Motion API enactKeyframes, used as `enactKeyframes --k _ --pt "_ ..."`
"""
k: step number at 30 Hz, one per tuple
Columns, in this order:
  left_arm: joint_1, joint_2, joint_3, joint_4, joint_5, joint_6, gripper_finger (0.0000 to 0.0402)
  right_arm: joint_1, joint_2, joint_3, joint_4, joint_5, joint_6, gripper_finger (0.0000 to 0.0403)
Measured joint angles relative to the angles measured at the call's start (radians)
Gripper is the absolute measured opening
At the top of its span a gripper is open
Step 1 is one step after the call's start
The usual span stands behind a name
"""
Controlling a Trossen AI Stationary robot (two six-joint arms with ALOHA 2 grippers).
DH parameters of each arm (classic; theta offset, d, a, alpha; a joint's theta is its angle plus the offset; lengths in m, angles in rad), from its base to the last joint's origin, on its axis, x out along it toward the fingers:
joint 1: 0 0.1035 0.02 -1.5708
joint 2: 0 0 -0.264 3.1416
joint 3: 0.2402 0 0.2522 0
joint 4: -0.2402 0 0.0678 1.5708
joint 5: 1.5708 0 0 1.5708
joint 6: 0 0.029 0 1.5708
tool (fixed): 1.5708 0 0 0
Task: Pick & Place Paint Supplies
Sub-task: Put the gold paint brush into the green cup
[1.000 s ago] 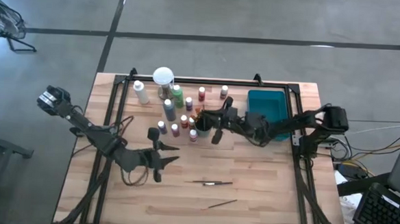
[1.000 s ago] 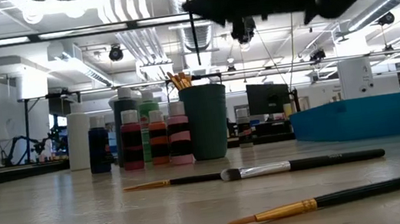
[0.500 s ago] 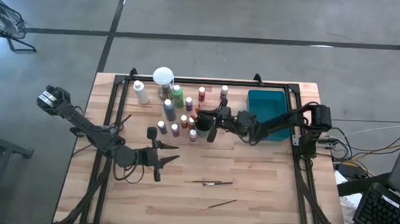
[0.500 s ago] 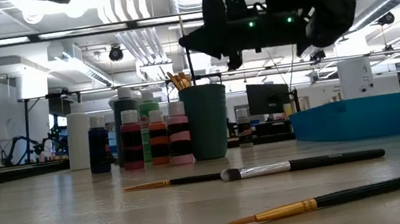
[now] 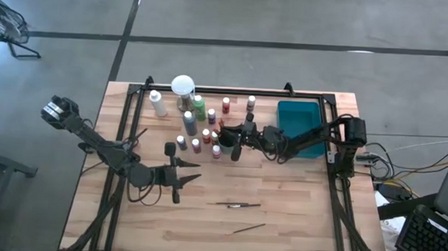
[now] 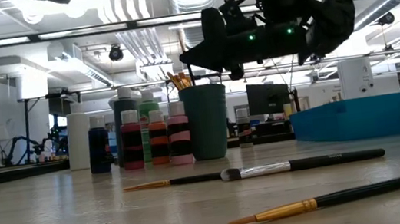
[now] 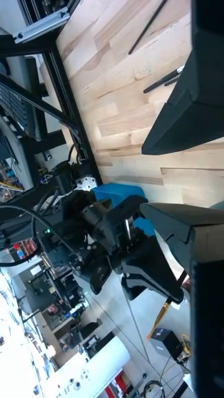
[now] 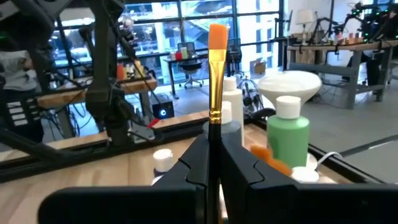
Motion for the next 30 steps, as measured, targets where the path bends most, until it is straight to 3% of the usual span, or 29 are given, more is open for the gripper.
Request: enactKeyframes --k 10,30 --pt "0.0 0.0 0.0 0.001 0.0 0.0 0.0142 -0.002 -0.001 -0.004 -0.126 0.001 0.002 0.0013" --pt "0.0 0.0 0.01 0.0 0.0 0.013 0.0142 -0.003 -0.002 -0.004 -0.181 0.008 0.012 0.0013"
